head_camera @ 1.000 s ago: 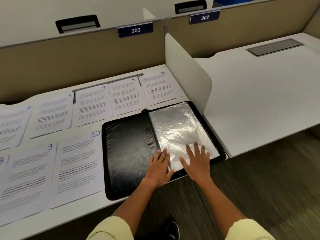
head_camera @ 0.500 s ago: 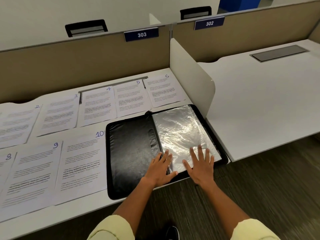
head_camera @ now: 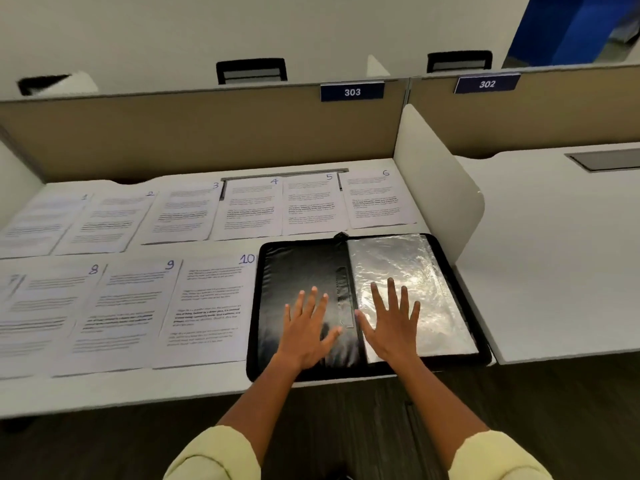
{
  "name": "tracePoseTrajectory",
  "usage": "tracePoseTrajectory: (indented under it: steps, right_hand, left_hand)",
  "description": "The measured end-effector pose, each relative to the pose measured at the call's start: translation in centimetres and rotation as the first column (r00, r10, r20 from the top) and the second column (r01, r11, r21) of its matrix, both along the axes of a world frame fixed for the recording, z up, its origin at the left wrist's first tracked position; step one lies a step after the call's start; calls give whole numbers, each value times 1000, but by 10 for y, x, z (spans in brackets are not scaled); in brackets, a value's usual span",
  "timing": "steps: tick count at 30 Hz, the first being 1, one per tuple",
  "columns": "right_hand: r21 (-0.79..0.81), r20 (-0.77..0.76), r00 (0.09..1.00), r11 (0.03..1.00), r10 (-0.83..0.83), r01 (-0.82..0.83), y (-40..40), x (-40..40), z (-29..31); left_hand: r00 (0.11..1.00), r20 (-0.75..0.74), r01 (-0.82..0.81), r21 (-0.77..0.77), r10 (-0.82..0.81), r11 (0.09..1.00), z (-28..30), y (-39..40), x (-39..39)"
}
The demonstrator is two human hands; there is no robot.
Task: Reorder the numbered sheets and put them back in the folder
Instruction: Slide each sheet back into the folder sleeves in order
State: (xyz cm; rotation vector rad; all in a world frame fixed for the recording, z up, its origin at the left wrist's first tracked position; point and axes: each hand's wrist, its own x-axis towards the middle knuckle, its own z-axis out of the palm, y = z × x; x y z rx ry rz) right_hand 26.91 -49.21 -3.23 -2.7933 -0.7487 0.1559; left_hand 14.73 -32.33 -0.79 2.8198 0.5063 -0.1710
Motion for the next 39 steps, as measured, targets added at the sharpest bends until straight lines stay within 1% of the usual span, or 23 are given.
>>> tracePoseTrajectory:
  steps: [8, 21, 24, 27, 30, 33, 39]
  right_hand:
    - [2, 31, 984, 984, 178, -178, 82, -37, 6]
    - [-57, 68, 924, 926, 375, -372, 237, -134, 28]
    - [-25, 88, 912, 917, 400, -399, 278, -160, 30]
    - [20, 138, 907, 915, 397, -403, 317, -184, 26]
    - [18, 171, 896, 908, 409, -418, 354, -209, 24]
    - [38, 190, 885, 898, 424, -439, 387, -232, 25]
    - [26, 192, 867, 880, 461, -474, 441, -254, 25]
  left_hand:
    - [981, 30, -193, 34, 192, 981, 4, 58, -58]
    - [927, 147, -360, 88, 345, 929, -3, 190, -171]
    - [907, 183, -399, 84, 379, 913, -6, 229, -199]
    - [900, 189, -414, 84, 394, 906, -5, 266, -226]
    - [886, 220, -435, 97, 407, 895, -6, 302, -252]
    - [880, 221, -447, 88, 420, 890, -8, 333, -276]
    - [859, 272, -470, 86, 433, 879, -12, 382, -302]
